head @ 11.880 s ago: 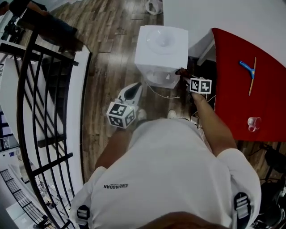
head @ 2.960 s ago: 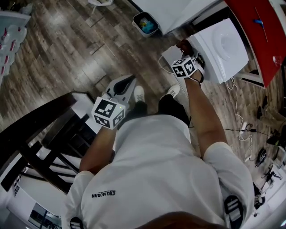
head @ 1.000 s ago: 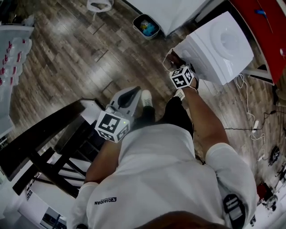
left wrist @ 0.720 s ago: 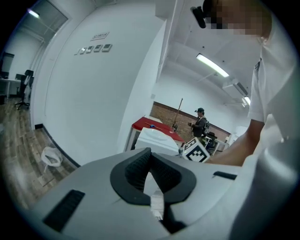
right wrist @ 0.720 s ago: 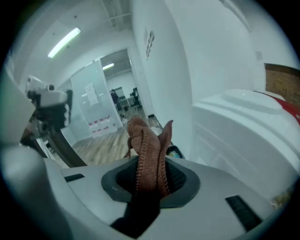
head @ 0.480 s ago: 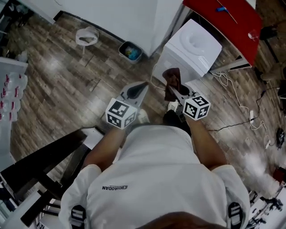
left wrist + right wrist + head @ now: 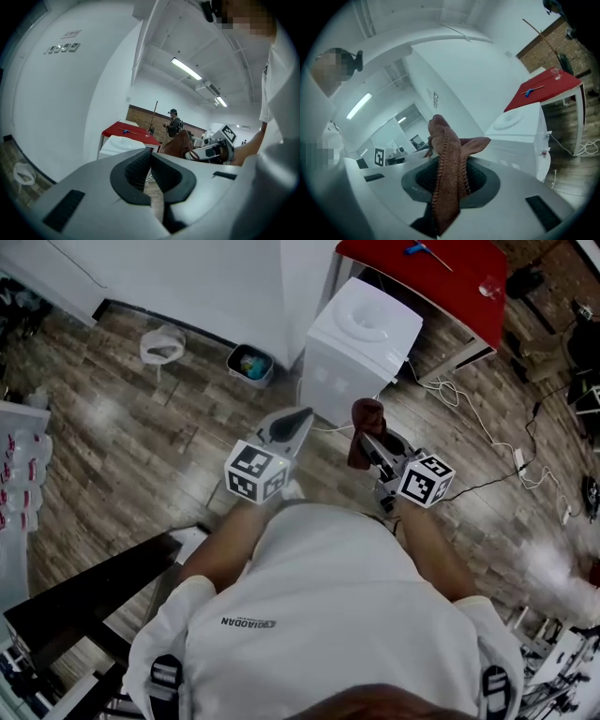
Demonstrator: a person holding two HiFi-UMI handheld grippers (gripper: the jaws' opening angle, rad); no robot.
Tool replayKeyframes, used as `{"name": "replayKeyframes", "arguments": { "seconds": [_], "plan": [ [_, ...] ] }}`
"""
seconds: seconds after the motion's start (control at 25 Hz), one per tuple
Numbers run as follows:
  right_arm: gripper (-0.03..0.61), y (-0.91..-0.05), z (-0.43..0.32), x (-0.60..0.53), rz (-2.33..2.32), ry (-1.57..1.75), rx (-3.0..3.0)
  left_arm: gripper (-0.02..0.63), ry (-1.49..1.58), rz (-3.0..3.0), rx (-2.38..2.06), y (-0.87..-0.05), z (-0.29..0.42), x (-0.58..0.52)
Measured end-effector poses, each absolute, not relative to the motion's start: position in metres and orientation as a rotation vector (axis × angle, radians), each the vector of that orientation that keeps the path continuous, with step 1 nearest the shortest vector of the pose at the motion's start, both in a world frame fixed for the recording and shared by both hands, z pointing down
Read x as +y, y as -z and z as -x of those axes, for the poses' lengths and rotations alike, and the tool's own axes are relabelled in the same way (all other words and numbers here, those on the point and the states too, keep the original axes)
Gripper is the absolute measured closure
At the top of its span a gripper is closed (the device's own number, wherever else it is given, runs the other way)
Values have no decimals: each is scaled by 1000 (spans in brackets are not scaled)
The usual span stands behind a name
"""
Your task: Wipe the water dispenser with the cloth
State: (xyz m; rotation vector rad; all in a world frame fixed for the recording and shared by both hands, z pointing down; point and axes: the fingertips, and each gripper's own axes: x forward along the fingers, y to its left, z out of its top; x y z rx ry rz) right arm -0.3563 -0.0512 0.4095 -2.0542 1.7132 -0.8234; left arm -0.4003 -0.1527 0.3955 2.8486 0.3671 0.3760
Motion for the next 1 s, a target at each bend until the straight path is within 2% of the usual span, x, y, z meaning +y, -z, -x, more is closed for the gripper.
{"name": "replayKeyframes", "arguments": {
  "seconds": [0.44, 1.0],
  "plan": [
    [491, -377, 389, 57, 2161, 694, 1825, 617, -332, -2846, 301, -377, 406, -64],
    [491, -376, 411, 143, 2216, 647, 1769, 617, -380, -2887, 234, -379, 456, 10]
  ]
}}
